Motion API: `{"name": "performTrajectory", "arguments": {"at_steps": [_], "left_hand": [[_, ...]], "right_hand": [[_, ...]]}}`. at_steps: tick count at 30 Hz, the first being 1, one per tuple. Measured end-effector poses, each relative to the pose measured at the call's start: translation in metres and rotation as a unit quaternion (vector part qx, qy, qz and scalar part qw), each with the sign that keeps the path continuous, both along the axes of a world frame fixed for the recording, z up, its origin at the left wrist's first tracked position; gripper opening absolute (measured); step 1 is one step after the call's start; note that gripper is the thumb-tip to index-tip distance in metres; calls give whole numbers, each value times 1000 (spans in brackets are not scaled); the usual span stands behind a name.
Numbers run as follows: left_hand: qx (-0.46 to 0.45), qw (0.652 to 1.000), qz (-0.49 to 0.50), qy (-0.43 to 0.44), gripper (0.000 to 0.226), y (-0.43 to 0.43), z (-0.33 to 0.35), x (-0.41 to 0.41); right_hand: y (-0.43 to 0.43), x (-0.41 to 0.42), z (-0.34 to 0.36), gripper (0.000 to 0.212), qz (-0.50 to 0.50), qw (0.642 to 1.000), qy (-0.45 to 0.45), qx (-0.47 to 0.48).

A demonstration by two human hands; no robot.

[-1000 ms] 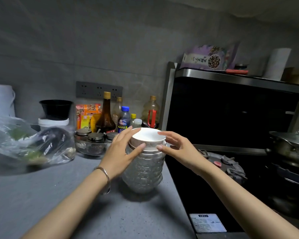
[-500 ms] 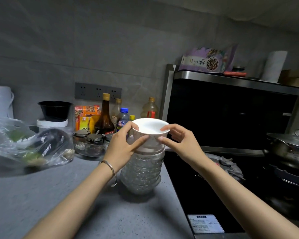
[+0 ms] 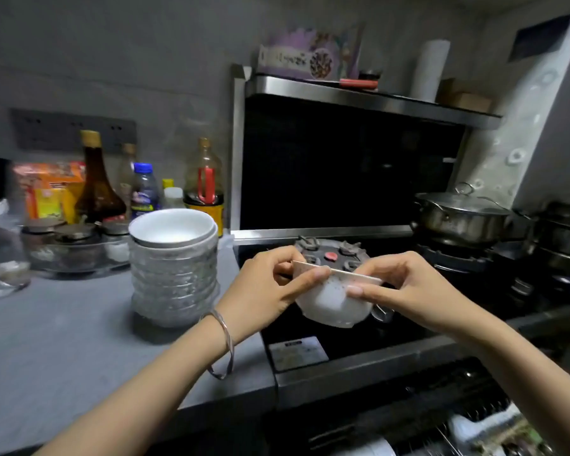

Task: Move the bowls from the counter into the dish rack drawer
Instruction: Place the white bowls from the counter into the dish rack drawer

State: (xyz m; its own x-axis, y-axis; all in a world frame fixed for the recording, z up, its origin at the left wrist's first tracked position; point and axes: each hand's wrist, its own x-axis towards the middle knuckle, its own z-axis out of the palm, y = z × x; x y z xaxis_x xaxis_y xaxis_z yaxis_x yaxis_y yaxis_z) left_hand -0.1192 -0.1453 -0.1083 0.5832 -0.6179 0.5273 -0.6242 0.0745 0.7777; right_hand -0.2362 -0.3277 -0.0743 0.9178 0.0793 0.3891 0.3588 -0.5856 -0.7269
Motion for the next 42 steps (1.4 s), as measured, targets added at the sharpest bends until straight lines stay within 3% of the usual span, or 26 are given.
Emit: {"name": "performTrajectory", "arguments": {"at_steps": [6,11,14,18,22,25,31,36,42], "left_hand": [[117,990,-71,30,59,-74,-58,-40],[194,963,-155,106,68,-124,-120,-65],[236,944,-184,137,53,-146,-159,-74],[231,943,-188,151,21,-171,-213,-82],[247,943,-159,156,57,-183,-261,-88],[295,940,-131,112,66,-184,-295,-84],[430,889,-134,-82,74,-183,-352,-70],[471,860,-135,-143,79,-200,-378,-54],[457,863,-148,-154,80,-216,-391,-42]], "right_hand": [[-63,-66,-55,18,-32,988,146,47],[-96,-103,-113,9,-66,965,238,89],[-113,-115,-149,7,-77,950,281,117],[-137,-121,-199,34,-136,935,290,153],[-158,-120,-240,27,-186,915,307,187],[-173,-115,-264,11,-222,894,322,219],[-205,-91,-307,20,-311,856,340,234],[-217,-65,-330,24,-342,833,355,250],[-221,-44,-346,17,-379,807,364,268]]}}
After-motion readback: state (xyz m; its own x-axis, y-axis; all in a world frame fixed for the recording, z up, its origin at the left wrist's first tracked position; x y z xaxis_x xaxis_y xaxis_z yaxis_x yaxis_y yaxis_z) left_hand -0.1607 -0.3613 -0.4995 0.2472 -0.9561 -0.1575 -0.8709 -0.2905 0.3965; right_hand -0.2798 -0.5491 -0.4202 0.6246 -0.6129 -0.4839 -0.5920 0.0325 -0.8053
